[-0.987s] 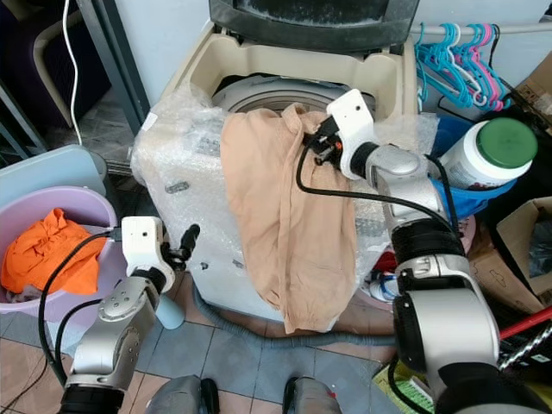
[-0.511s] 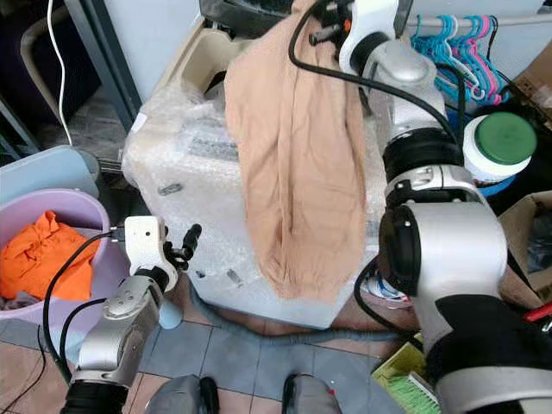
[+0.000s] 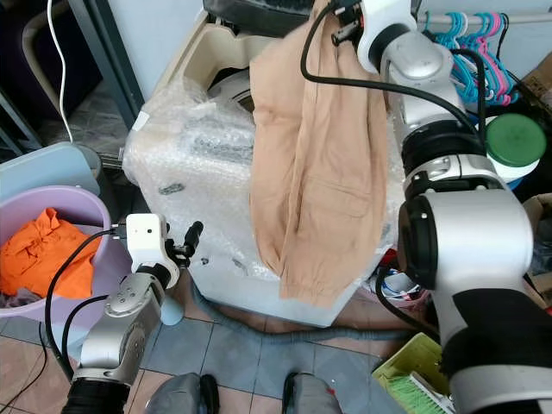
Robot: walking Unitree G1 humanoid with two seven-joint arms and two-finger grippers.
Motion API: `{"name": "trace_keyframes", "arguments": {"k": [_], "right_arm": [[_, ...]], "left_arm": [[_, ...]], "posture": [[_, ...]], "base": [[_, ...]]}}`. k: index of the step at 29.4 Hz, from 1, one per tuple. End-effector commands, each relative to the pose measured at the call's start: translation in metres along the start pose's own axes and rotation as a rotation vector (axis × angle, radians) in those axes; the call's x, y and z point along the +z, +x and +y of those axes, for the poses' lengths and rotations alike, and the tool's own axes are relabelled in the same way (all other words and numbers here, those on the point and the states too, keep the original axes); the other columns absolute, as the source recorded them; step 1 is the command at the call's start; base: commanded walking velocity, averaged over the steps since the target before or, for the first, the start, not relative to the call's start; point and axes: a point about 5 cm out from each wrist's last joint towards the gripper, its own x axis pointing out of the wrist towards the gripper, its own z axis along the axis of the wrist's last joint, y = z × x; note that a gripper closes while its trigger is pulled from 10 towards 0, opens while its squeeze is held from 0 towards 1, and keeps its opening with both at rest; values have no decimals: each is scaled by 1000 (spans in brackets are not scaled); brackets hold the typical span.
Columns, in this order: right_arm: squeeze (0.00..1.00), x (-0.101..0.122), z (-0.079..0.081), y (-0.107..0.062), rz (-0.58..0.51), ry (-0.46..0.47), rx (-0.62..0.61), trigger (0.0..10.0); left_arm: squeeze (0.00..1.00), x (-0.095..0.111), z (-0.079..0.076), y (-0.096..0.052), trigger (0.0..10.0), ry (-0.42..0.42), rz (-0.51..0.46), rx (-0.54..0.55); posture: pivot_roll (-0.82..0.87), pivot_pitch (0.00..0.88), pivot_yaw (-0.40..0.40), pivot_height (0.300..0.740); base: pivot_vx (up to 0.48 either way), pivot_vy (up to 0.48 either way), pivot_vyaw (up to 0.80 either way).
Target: Clothes washing
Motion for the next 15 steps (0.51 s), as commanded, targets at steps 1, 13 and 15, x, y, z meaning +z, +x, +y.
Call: {"name": "trace_keyframes", "arguments": {"k": [1, 13, 15], "right_arm": [[1000, 1, -10, -6, -13, -23, 22, 10000], [1000, -55, 9, -69, 71, 95, 662, 10000], [1000, -76, 23, -93, 143, 99, 765, 10000]], "left_arm": [[0, -3, 0, 1, 10000, 4, 12, -5], [0, -4, 0, 0, 10000, 2, 12, -3], [0, -4, 0, 0, 10000, 0, 16, -4]], "posture": [[-63, 60, 3, 740], [-67, 54, -5, 740], [-80, 61, 4, 740]], "base": [[0, 0, 0], [0, 0, 0], [0, 0, 0]]}}
